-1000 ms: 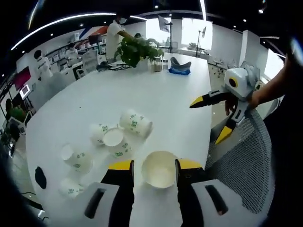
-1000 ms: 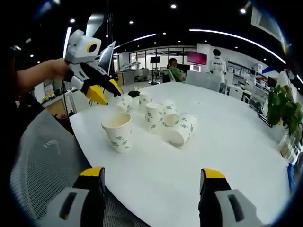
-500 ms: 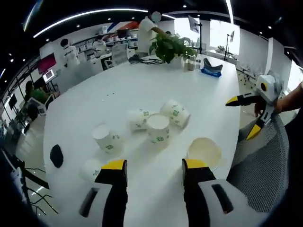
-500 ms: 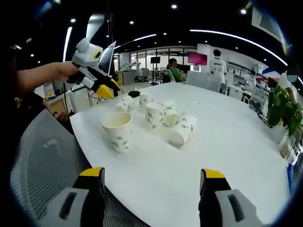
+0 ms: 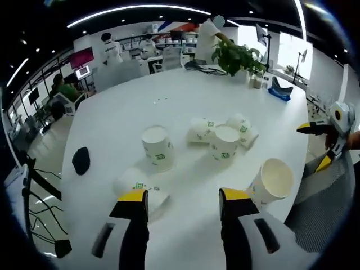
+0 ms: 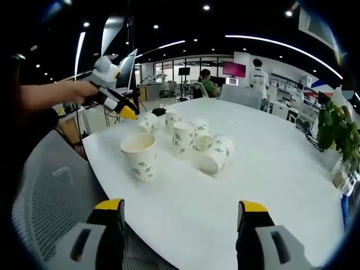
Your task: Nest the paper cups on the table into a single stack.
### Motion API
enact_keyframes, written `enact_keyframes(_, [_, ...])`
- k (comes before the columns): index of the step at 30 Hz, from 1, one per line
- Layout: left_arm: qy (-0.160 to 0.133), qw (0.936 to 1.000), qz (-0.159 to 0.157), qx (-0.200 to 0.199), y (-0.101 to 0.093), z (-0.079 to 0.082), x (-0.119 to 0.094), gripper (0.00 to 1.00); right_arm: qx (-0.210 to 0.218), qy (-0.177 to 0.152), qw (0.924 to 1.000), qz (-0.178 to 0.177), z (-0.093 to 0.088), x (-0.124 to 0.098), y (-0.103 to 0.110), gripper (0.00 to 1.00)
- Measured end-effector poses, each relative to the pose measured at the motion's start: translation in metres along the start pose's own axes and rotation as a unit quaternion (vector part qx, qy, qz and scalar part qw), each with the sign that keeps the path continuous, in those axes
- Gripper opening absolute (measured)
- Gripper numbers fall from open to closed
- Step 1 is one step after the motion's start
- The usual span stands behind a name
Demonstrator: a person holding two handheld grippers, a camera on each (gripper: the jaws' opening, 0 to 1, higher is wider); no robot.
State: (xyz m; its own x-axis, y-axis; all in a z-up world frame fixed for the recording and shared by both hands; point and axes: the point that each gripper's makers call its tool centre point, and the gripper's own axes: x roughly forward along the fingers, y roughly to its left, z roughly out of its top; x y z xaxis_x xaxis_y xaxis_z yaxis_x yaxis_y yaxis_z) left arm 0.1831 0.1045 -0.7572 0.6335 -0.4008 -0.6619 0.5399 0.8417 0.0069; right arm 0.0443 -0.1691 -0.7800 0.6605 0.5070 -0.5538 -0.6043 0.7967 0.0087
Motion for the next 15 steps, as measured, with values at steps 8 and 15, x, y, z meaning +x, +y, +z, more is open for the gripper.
enact_keyframes(8, [-0.008,0.9968,0.047,-0.064,0.024,-0.008,0.010,0.52,0.001,0.002,1.0000,-0.001,0.000,0.000,0.000,0.83])
enact_keyframes(15, [-0.006,0.9902,0.073,-0.119,0.039,-0.019,0.019,0.53,-0.001,0.004,1.0000,-0.001,-0.002,0.000,-0.001,0.83])
